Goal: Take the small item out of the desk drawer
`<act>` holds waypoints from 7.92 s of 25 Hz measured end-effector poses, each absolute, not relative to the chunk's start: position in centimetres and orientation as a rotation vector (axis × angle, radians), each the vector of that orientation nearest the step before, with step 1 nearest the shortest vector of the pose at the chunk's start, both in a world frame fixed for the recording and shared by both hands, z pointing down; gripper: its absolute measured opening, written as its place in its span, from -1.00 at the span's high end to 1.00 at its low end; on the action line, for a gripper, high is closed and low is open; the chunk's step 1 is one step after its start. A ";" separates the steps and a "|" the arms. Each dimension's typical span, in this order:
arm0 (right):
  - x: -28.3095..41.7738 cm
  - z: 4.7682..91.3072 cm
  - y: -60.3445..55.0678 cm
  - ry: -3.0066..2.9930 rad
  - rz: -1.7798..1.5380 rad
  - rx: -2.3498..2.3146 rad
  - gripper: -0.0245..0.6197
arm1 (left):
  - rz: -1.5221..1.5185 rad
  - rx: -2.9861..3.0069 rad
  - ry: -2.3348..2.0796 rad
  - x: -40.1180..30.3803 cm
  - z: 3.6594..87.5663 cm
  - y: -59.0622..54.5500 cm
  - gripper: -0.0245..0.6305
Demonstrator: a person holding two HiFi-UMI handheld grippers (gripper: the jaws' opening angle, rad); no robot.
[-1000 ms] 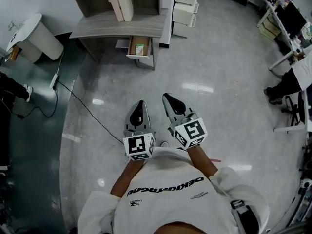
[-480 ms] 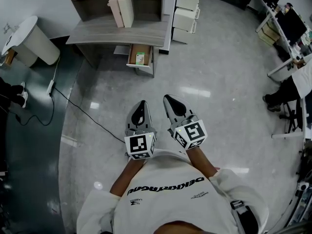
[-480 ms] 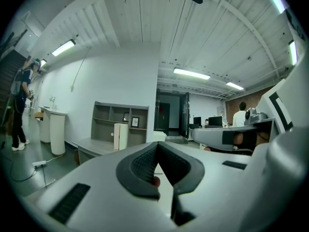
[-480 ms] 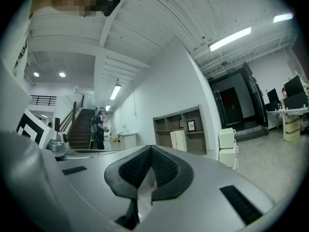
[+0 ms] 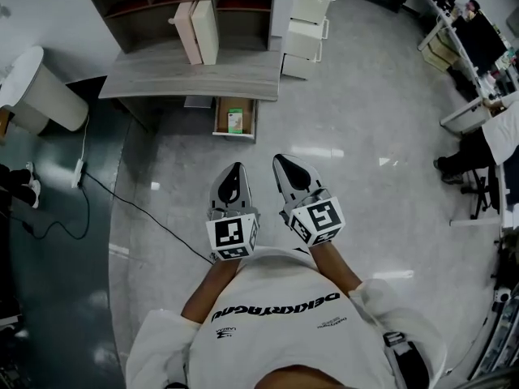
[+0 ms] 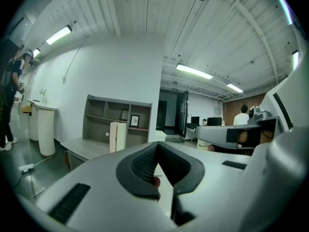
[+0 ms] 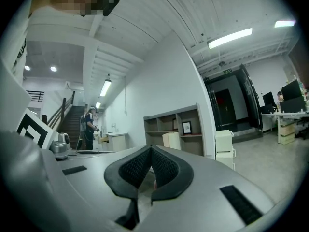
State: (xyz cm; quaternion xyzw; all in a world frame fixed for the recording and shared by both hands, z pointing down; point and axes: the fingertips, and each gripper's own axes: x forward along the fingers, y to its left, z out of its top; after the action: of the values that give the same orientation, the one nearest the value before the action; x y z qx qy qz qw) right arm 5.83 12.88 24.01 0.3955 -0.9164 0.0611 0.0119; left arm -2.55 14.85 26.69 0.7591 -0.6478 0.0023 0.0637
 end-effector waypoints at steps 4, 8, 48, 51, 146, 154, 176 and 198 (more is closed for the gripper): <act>3.4 23.9 8.8 -2.823 0.187 1.283 0.83 | 0.004 2.314 -1.918 -5.4 26.5 10.4 0.88; 1.3 24.1 5.1 -2.801 0.189 1.330 0.82 | 0.018 2.348 -1.871 -7.4 26.8 6.4 0.88; 1.6 34.7 -10.0 -2.622 0.439 1.339 0.83 | 0.318 2.171 -1.735 -8.3 38.6 -9.3 0.88; 2.1 36.4 -10.7 -2.602 0.470 1.327 0.83 | 0.350 2.141 -1.723 -8.1 40.5 -10.5 0.88; 3.5 64.6 -13.8 -2.331 0.885 1.148 0.83 | 0.803 1.551 -1.490 -9.8 84.2 -26.5 -0.27; 3.0 65.0 -13.4 -2.323 0.907 1.131 0.83 | 0.807 1.542 -1.484 -9.7 84.5 -26.8 -0.27; 3.3 65.0 -13.9 -2.314 0.920 1.167 0.82 | 0.827 1.570 -1.479 -9.6 84.2 -26.9 -0.17; 2.7 60.6 -12.0 -2.357 0.823 1.245 0.82 | 0.732 1.684 -1.519 -9.6 76.8 -25.4 -0.16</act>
State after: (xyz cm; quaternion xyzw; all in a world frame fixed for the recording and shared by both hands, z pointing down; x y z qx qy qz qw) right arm 2.66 -12.05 60.61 0.4395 -0.8318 0.2905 0.1749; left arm -9.60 -25.40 76.80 0.6564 -0.5921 0.2854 0.3703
